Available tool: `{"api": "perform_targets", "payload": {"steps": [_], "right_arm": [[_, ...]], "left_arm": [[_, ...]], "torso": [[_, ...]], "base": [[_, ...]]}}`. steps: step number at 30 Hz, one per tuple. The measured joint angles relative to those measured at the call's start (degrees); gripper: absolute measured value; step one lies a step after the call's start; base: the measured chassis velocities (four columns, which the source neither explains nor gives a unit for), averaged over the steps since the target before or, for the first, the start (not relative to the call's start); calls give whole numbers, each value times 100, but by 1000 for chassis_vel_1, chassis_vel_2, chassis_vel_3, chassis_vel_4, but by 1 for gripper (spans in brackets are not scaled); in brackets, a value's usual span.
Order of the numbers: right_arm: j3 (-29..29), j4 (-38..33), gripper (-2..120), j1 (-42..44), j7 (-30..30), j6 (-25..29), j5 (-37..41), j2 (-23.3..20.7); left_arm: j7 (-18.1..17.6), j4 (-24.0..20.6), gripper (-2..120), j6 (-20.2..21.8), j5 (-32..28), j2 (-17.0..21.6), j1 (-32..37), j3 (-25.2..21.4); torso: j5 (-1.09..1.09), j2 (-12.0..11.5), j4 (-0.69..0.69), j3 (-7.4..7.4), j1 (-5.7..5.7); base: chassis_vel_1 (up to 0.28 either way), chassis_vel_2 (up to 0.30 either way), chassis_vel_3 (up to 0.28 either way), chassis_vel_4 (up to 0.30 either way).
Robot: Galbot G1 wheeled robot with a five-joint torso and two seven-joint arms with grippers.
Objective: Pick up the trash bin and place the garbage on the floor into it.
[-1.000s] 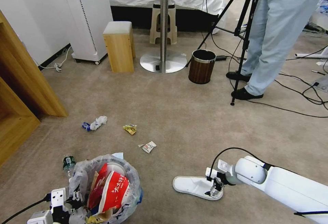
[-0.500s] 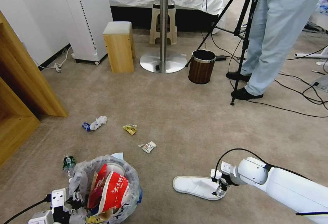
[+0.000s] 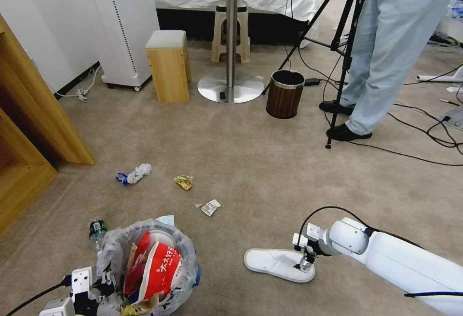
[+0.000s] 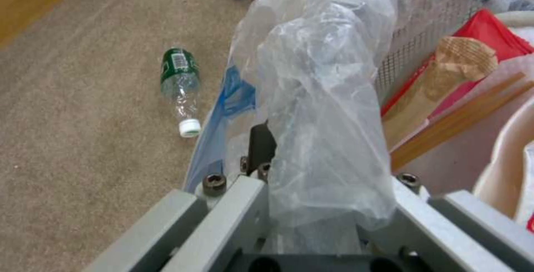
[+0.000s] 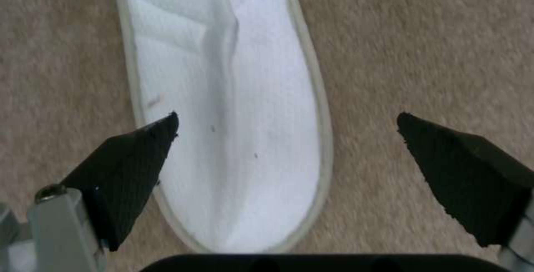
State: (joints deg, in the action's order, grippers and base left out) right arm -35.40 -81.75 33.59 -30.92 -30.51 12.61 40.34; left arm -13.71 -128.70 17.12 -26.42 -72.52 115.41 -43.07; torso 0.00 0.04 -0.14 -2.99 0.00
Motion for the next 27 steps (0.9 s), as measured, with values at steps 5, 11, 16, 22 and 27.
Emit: {"api": "perform_targets", "payload": {"steps": [5, 11, 16, 22, 27], "right_arm": [[-10, 52, 100, 22, 42, -11, 10, 117], [-13, 103, 100, 107, 121, -54, 18, 214], [15, 129, 97, 193, 148, -76, 27, 252], [76, 144, 80, 271, 216, -85, 41, 252], [131, 171, 60, 308, 254, -88, 94, 227]], "left_arm": [[-1, -21, 1, 0, 7, -15, 15, 5], [-10, -62, 1, 5, 13, -28, 45, 9], [-18, -73, 1, 9, 20, -28, 51, 15], [-30, -69, 1, 7, 25, -17, 44, 44], [-36, -87, 1, 4, 25, 13, 52, 61]], "torso": [[0, 0, 0, 0, 0], [-1, 0, 0, 0, 0], [-1, 0, 0, 0, 0], [1, 0, 0, 0, 0], [0, 0, 0, 0, 0]], "base": [[0, 0, 0, 0], [0, 0, 0, 0], [0, 0, 0, 0], [0, 0, 0, 0], [0, 0, 0, 0]]}}
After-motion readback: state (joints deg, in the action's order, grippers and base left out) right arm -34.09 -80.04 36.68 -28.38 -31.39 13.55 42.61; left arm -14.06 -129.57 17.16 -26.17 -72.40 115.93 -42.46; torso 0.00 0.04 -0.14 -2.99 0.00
